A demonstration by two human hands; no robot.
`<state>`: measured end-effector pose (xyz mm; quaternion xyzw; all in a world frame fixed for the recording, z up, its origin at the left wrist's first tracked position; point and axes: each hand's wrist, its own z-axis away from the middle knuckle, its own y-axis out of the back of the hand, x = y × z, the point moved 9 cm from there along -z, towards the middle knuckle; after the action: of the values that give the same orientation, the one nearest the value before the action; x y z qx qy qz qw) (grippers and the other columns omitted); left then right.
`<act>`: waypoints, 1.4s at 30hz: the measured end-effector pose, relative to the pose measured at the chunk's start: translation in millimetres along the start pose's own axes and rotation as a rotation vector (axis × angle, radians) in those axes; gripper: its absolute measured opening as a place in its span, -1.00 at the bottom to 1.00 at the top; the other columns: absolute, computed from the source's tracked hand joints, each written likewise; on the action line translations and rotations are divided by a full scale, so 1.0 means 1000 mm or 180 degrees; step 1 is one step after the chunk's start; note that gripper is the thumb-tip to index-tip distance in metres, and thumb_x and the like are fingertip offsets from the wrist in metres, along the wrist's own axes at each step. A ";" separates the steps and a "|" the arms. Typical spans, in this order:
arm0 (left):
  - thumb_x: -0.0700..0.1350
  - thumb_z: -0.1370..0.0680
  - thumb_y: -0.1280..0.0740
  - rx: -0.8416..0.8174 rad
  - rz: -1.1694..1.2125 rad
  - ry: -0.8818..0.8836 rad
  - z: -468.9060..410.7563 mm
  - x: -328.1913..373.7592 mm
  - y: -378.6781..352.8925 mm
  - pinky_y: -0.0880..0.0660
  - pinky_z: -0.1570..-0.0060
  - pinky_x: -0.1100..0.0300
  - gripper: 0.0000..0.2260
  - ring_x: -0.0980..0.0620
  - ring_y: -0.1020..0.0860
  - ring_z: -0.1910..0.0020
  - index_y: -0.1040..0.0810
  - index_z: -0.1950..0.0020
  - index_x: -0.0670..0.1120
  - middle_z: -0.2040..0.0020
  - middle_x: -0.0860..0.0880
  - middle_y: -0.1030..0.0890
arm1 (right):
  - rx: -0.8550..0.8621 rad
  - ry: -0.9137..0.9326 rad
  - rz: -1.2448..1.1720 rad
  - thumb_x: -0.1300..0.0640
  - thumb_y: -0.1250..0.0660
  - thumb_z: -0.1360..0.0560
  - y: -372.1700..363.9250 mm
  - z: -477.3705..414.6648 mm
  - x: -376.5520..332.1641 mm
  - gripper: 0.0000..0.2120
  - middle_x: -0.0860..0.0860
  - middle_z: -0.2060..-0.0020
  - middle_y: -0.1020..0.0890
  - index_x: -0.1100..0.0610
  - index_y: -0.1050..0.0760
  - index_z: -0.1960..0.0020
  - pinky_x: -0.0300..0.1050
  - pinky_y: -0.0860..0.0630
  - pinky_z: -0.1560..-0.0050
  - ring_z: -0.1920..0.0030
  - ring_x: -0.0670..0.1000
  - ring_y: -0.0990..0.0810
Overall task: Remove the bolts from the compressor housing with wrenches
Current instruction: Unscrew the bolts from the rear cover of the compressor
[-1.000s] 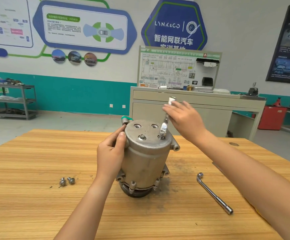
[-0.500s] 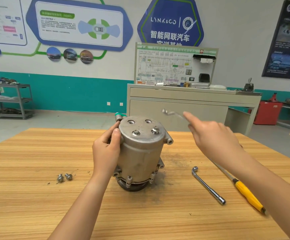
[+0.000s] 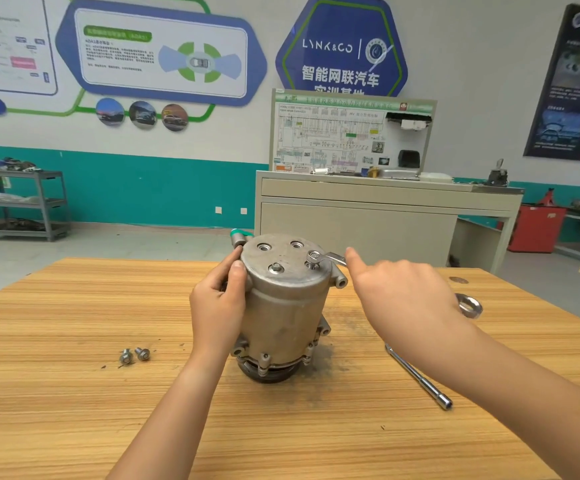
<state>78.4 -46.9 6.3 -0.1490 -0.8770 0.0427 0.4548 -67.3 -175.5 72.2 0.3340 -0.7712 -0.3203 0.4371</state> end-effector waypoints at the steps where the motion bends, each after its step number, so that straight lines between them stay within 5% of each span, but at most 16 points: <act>1: -0.22 -0.60 -0.20 0.0002 -0.0001 0.0001 0.000 0.000 0.000 -0.36 0.11 0.59 -0.74 0.53 -0.47 0.00 -0.56 -0.23 -0.06 0.01 0.31 -0.56 | 0.0000 0.0021 0.0002 0.35 -0.07 -0.49 0.003 0.002 -0.005 -0.38 0.06 0.00 -0.56 0.22 0.10 -0.49 -0.16 -0.08 0.52 0.01 0.13 -0.58; 4: -0.22 -0.60 -0.18 -0.0013 0.0000 0.0018 -0.002 -0.002 0.001 -0.35 0.08 0.59 -0.73 0.53 -0.46 -0.02 -0.57 -0.24 -0.09 -0.02 0.28 -0.56 | 0.0228 -0.0065 0.0220 0.36 -0.08 -0.46 0.006 0.011 -0.009 -0.42 0.12 0.10 -0.57 0.31 -0.03 -0.46 -0.22 -0.08 0.55 0.26 0.09 -0.57; 7: -0.21 -0.60 -0.18 -0.0067 0.0002 0.0003 -0.005 -0.004 0.004 -0.35 0.08 0.61 -0.73 0.53 -0.46 -0.03 -0.56 -0.25 -0.11 -0.05 0.26 -0.57 | 0.1329 -0.0191 0.0348 0.26 -0.26 -0.37 0.016 0.023 0.005 -0.72 0.04 0.49 -0.52 0.22 -0.61 -0.04 -0.26 -0.23 0.50 0.58 0.03 -0.44; 9: -0.22 -0.60 -0.18 -0.0089 -0.0001 -0.0019 -0.006 -0.004 0.005 -0.35 0.08 0.61 -0.73 0.53 -0.46 -0.03 -0.55 -0.25 -0.12 -0.04 0.26 -0.56 | 0.1850 -0.0155 0.0083 0.15 -0.23 -0.46 0.003 0.022 0.021 -0.79 0.04 0.46 -0.58 0.19 -0.63 0.13 -0.06 -0.52 0.15 0.48 0.03 -0.55; 10: -0.23 -0.60 -0.18 -0.0094 -0.0003 -0.0039 -0.006 -0.004 0.004 -0.35 0.08 0.61 -0.73 0.53 -0.46 -0.02 -0.55 -0.25 -0.13 -0.04 0.26 -0.56 | 0.1987 -0.0163 -0.0048 0.14 -0.19 -0.49 -0.005 0.017 0.029 -0.74 0.07 0.38 -0.63 0.22 -0.62 0.11 0.12 -0.49 -0.05 0.38 0.06 -0.62; 14: -0.23 -0.61 -0.18 -0.0108 0.0018 -0.0085 -0.006 -0.002 0.000 -0.35 0.05 0.59 -0.74 0.50 -0.47 -0.04 -0.55 -0.24 -0.14 -0.05 0.24 -0.57 | 0.2235 -0.0075 -0.0285 0.22 -0.32 -0.45 -0.020 -0.025 0.045 -0.81 0.16 0.10 -0.67 0.30 -0.60 0.01 0.42 -0.31 -0.11 0.04 0.12 -0.65; 17: -0.23 -0.60 -0.19 -0.0106 0.0064 -0.0048 -0.006 -0.003 -0.003 -0.36 0.07 0.59 -0.74 0.50 -0.48 -0.04 -0.57 -0.22 -0.11 -0.04 0.25 -0.58 | 0.1896 0.0255 -0.0876 0.34 -0.40 -0.38 -0.025 -0.073 0.037 -0.77 0.21 -0.01 -0.63 0.35 -0.58 -0.03 0.30 -0.39 -0.12 -0.07 0.21 -0.60; 20: -0.22 -0.59 -0.21 -0.0054 0.0033 -0.0046 -0.005 0.000 -0.004 -0.36 0.10 0.60 -0.75 0.50 -0.48 -0.02 -0.57 -0.20 -0.04 -0.01 0.28 -0.58 | 0.1369 0.0585 -0.1334 0.23 -0.17 -0.58 -0.027 -0.117 0.017 -0.68 0.11 -0.32 -0.43 0.25 -0.42 -0.31 -0.03 -0.18 -0.36 -0.37 0.08 -0.34; 22: -0.22 -0.59 -0.21 -0.0044 0.0046 0.0001 -0.005 0.000 -0.005 -0.36 0.10 0.59 -0.75 0.50 -0.48 -0.01 -0.56 -0.19 -0.01 0.00 0.26 -0.58 | 0.1269 0.0664 -0.1363 0.18 -0.11 -0.61 -0.028 -0.126 0.011 -0.66 0.09 -0.36 -0.37 0.21 -0.35 -0.37 -0.08 -0.10 -0.38 -0.40 0.04 -0.29; 24: -0.23 -0.59 -0.20 -0.0045 0.0084 0.0039 -0.005 -0.001 -0.004 -0.37 0.09 0.59 -0.74 0.49 -0.49 -0.02 -0.57 -0.20 -0.03 -0.02 0.24 -0.59 | 0.1423 0.0270 -0.1666 0.20 -0.11 -0.61 -0.026 -0.120 0.026 -0.67 0.17 -0.28 -0.46 0.26 -0.37 -0.34 -0.01 -0.25 -0.31 -0.31 0.13 -0.41; 27: -0.23 -0.59 -0.18 0.0005 0.0104 0.0062 -0.006 -0.003 0.000 -0.37 0.10 0.59 -0.73 0.49 -0.49 -0.02 -0.58 -0.21 -0.08 -0.02 0.26 -0.58 | 0.1672 -0.0619 -0.2446 0.15 -0.06 -0.62 -0.017 -0.093 0.064 -0.69 0.22 0.06 -0.62 0.24 -0.37 -0.29 0.06 -0.45 0.06 0.04 0.23 -0.57; 31: -0.24 -0.59 -0.17 0.0071 0.0108 0.0061 -0.004 -0.003 0.004 -0.37 0.13 0.59 -0.72 0.50 -0.49 -0.01 -0.58 -0.21 -0.07 0.00 0.30 -0.58 | 0.1220 -0.0324 -0.1435 0.10 -0.02 -0.62 0.002 -0.047 0.049 -0.71 0.03 0.48 -0.42 0.15 -0.28 -0.31 -0.06 -0.32 0.39 0.44 0.14 -0.42; 35: -0.22 -0.58 -0.20 0.0061 0.0101 0.0040 0.000 -0.002 0.004 -0.38 0.13 0.59 -0.73 0.52 -0.48 0.00 -0.54 -0.20 0.02 0.04 0.35 -0.57 | 0.0458 -0.0167 -0.0524 0.11 -0.05 -0.59 -0.001 -0.001 0.024 -0.78 -0.06 0.50 -0.31 0.00 -0.26 -0.22 -0.16 -0.14 0.52 0.44 0.04 -0.35; 42: -0.24 -0.59 -0.19 0.0112 0.0107 0.0033 0.000 -0.003 0.002 -0.36 0.07 0.58 -0.73 0.50 -0.48 -0.03 -0.57 -0.22 -0.09 -0.01 0.29 -0.57 | 0.0113 -0.0178 0.0057 0.27 -0.12 -0.50 0.008 0.013 0.013 -0.48 -0.04 0.45 -0.19 0.06 -0.12 -0.42 -0.15 -0.05 0.54 0.49 0.01 -0.16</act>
<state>81.0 -45.6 3.5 -0.1559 -0.8711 0.0650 0.4611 -86.2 -178.8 79.4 0.3257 -0.7917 -0.3118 0.4123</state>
